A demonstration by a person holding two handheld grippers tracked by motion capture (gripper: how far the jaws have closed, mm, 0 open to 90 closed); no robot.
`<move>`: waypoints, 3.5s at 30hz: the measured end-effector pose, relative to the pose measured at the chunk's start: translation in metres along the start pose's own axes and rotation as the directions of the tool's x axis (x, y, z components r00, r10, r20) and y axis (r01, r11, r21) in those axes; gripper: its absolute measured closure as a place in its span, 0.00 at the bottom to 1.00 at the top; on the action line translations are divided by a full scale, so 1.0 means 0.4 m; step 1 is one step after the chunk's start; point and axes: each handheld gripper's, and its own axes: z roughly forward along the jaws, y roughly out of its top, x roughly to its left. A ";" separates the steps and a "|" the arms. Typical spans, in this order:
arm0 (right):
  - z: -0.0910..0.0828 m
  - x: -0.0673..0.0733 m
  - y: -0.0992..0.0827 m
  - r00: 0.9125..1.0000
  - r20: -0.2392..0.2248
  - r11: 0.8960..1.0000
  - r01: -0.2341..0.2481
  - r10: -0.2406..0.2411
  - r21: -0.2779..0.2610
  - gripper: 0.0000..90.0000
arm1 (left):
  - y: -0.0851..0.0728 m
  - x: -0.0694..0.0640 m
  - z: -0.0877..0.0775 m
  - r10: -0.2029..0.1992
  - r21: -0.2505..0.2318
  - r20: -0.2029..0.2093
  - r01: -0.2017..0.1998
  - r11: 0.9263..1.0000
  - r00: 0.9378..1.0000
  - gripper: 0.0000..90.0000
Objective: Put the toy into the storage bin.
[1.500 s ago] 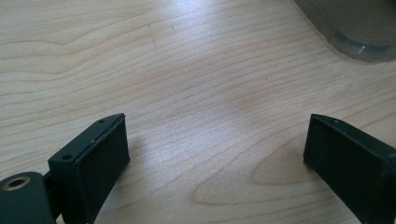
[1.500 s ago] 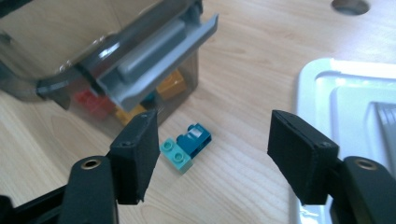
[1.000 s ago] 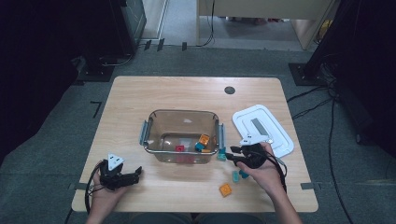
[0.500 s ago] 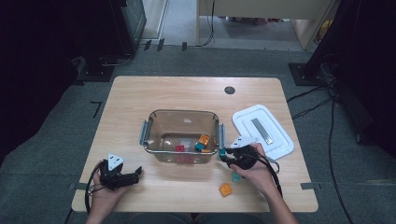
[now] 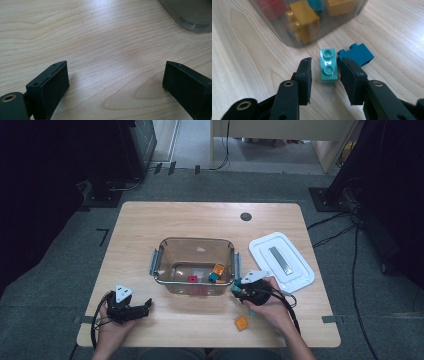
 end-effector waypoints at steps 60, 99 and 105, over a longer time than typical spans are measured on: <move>-0.276 -0.052 0.162 0.992 0.058 0.980 -0.098 0.110 -0.173 0.85 | 0.000 0.000 0.000 0.000 -0.001 -0.001 0.000 1.000 1.000 0.07; -0.110 0.052 0.345 0.999 -0.048 0.993 -0.010 0.004 -0.119 0.85 | 0.000 0.000 0.000 0.008 0.001 0.004 -0.008 1.000 1.000 0.07; -0.069 0.062 0.362 0.998 -0.062 0.995 0.004 -0.010 -0.096 0.85 | 0.000 0.000 0.000 0.006 -0.001 0.005 -0.006 1.000 1.000 0.07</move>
